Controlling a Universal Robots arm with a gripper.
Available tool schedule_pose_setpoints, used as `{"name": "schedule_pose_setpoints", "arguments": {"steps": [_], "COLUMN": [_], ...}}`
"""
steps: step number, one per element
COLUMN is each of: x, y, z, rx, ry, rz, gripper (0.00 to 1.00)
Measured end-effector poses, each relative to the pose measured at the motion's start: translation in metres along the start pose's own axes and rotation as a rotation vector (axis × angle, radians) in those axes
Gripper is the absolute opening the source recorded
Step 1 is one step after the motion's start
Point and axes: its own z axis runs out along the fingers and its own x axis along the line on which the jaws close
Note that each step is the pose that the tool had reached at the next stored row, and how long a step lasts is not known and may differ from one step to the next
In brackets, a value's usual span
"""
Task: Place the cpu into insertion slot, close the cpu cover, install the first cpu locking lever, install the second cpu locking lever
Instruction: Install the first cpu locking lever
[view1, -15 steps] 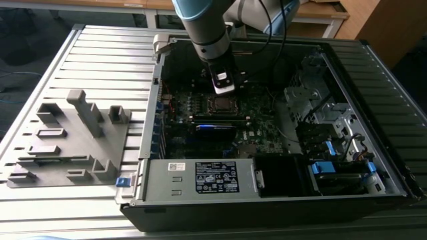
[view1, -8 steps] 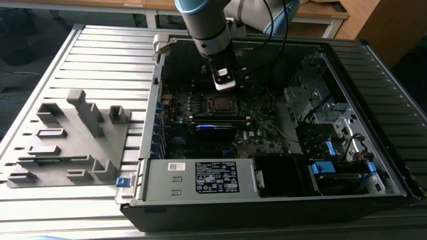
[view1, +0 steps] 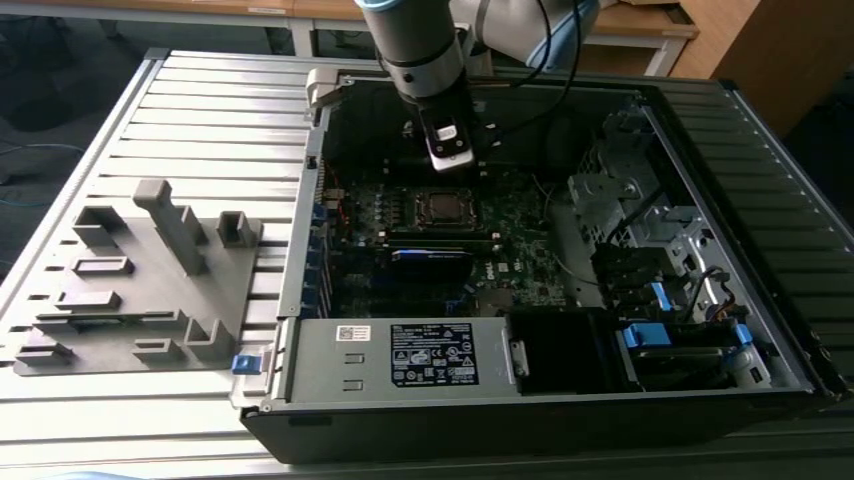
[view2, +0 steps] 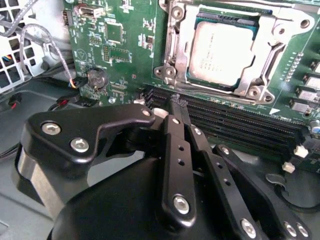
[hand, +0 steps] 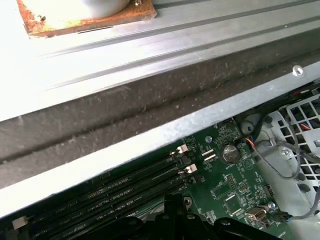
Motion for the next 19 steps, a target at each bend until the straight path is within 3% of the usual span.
{"name": "schedule_pose_setpoints", "arguments": {"steps": [4, 6, 10, 14, 16, 19], "x": [-0.0001, 0.0000, -0.0006, -0.0009, -0.0009, -0.0012], "y": [0.0000, 0.0002, 0.0004, 0.0005, 0.0005, 0.0006], "z": [0.0000, 0.0003, 0.0007, 0.0010, 0.0012, 0.0014], "rx": [0.0036, 0.0174, 0.0707, 0.1278, 0.1519, 0.1539], "ry": [0.0030, 0.0120, 0.0534, 0.1078, 0.1328, 0.1340], "rz": [0.000, -0.001, -0.004, -0.005, -0.005, -0.006], "gripper": [0.11, 0.11, 0.11, 0.11, 0.11, 0.11]}}
